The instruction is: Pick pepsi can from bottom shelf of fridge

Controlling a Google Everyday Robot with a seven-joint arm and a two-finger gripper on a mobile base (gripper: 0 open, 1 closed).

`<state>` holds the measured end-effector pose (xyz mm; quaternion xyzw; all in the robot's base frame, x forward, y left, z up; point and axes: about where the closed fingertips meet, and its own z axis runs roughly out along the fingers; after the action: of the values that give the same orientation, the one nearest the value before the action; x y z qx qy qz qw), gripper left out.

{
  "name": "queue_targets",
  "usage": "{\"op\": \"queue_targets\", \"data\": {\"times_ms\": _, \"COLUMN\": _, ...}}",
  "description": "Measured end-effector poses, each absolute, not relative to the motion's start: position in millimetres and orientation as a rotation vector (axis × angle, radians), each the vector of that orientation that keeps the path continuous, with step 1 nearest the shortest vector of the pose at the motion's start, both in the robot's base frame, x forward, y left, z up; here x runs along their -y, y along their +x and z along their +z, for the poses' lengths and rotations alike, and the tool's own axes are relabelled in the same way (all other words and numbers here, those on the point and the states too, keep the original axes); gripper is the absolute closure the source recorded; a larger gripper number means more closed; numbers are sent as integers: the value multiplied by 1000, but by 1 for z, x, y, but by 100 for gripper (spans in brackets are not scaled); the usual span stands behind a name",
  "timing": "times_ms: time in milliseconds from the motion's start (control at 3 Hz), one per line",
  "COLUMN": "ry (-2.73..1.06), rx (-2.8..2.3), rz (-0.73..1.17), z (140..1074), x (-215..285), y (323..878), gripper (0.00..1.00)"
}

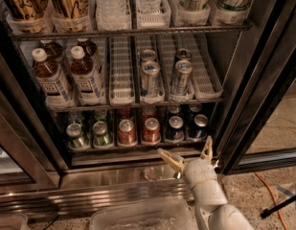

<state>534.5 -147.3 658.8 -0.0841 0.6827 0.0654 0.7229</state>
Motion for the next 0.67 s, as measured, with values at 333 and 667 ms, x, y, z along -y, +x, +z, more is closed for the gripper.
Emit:
{"op": "queue_targets", "data": {"times_ms": 333, "ry": -183, "rx": -1498, "rz": 150, "z": 657, "x": 148, "y": 537, "gripper": 0}}
{"op": "queue_targets", "data": {"times_ms": 667, "ry": -135, "rx": -1518, "rz": 124, "z": 637, "x": 161, "y": 543, "gripper": 0}}
